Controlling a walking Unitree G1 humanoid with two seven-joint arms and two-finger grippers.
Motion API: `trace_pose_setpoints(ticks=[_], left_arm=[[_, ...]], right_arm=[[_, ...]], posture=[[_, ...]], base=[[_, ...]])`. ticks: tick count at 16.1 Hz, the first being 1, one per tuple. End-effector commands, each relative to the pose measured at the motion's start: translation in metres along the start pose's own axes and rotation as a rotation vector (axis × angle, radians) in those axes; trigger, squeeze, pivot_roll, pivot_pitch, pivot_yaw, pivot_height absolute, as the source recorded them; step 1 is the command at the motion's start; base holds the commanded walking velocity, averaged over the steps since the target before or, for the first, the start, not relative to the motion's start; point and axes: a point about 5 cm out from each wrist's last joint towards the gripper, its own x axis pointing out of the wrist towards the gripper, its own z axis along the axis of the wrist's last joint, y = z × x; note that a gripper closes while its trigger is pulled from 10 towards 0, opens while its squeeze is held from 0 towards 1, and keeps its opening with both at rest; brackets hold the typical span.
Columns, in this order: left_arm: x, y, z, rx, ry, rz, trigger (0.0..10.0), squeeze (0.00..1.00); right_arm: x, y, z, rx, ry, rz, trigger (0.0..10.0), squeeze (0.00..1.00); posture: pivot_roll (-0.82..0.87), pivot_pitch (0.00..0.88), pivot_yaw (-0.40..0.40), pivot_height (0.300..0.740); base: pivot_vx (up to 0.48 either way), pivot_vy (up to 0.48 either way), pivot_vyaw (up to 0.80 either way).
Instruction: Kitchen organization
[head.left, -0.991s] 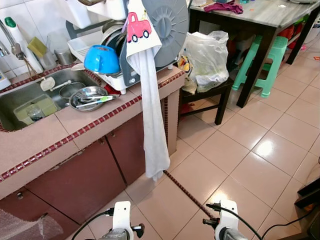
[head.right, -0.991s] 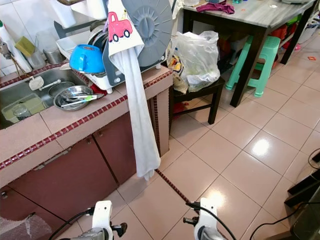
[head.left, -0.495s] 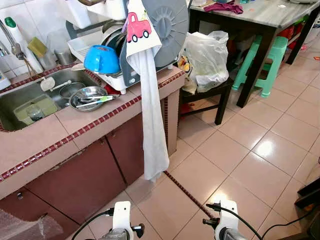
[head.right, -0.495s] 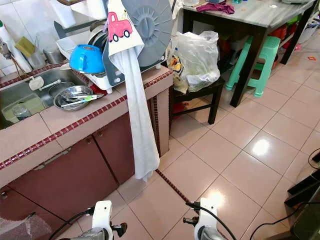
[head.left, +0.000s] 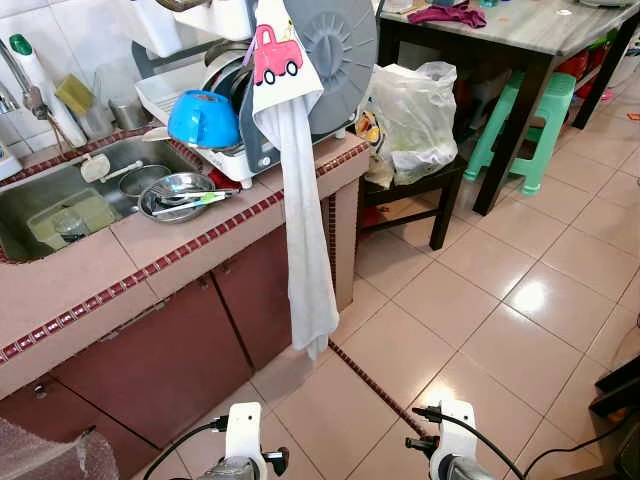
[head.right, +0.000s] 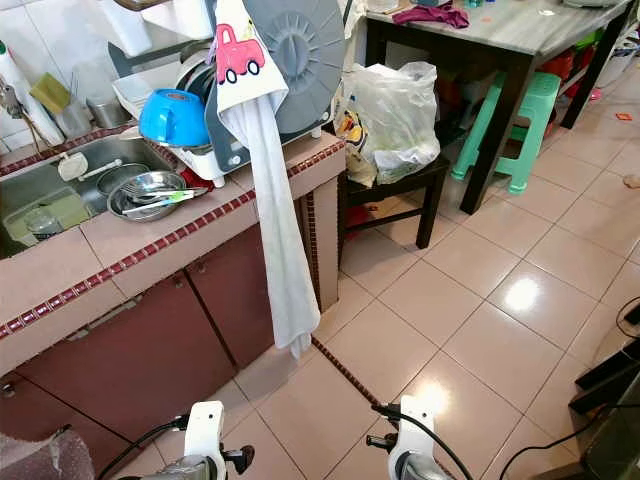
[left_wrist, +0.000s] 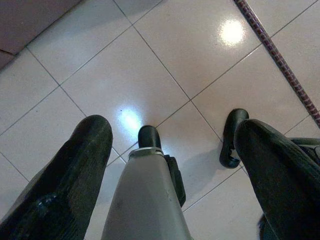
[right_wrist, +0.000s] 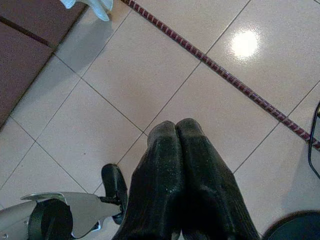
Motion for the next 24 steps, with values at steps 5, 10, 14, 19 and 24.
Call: trace_pose_setpoints(ticks=[5,10,14,19,24], left_arm=[[-0.007,0.032,0.068,0.343,-0.196,0.084,10.0,0.00],[-0.007,0.032,0.066,0.259,-0.173,0.055,10.0,0.00],[-0.006,0.036,0.058,0.219,-0.139,0.052,10.0,0.00],[-0.006,0.045,0.039,0.109,-0.146,0.062,10.0,0.00],[-0.007,0.050,0.038,0.128,-0.127,0.026,10.0,0.00]], right_arm=[[0.000,-0.011,0.013,-0.021,-0.041,-0.086,10.0,0.00],[-0.001,-0.018,0.011,-0.005,-0.022,-0.113,10.0,0.00],[-0.001,-0.020,0.017,-0.052,-0.036,-0.099,10.0,0.00],[-0.003,-0.032,0.018,-0.124,-0.028,-0.091,10.0,0.00],[-0.002,-0.018,0.006,-0.169,0.001,-0.042,10.0,0.00]], posture=[[-0.08,0.000,0.189,0.740],[-0.07,0.000,0.176,0.740],[-0.08,0.000,0.147,0.740],[-0.05,0.000,0.071,0.740],[0.01,0.000,0.091,0.740]], base=[[0.000,0.000,0.00],[0.000,0.000,0.00],[0.000,0.000,0.00],[0.000,0.000,0.00],[0.000,0.000,0.16]])
